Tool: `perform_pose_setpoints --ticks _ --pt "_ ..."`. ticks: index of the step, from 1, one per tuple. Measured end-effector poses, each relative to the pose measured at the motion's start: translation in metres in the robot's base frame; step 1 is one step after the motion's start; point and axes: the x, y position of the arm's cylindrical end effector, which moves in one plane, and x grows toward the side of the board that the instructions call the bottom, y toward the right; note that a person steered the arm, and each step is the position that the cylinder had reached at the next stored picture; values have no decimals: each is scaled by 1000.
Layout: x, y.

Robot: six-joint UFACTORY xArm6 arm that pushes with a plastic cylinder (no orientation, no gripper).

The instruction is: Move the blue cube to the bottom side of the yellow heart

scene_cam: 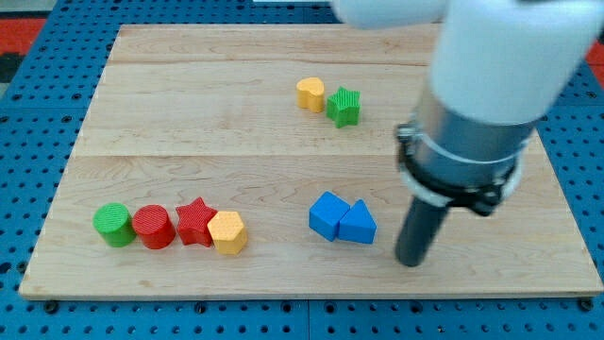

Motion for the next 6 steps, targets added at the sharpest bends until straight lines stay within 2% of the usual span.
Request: perform_pose_setpoints --ticks 3,4,5,6 --pt "-61 -144" --pt "-89 -154" --pt "-129 -134" --pt "-137 -113"
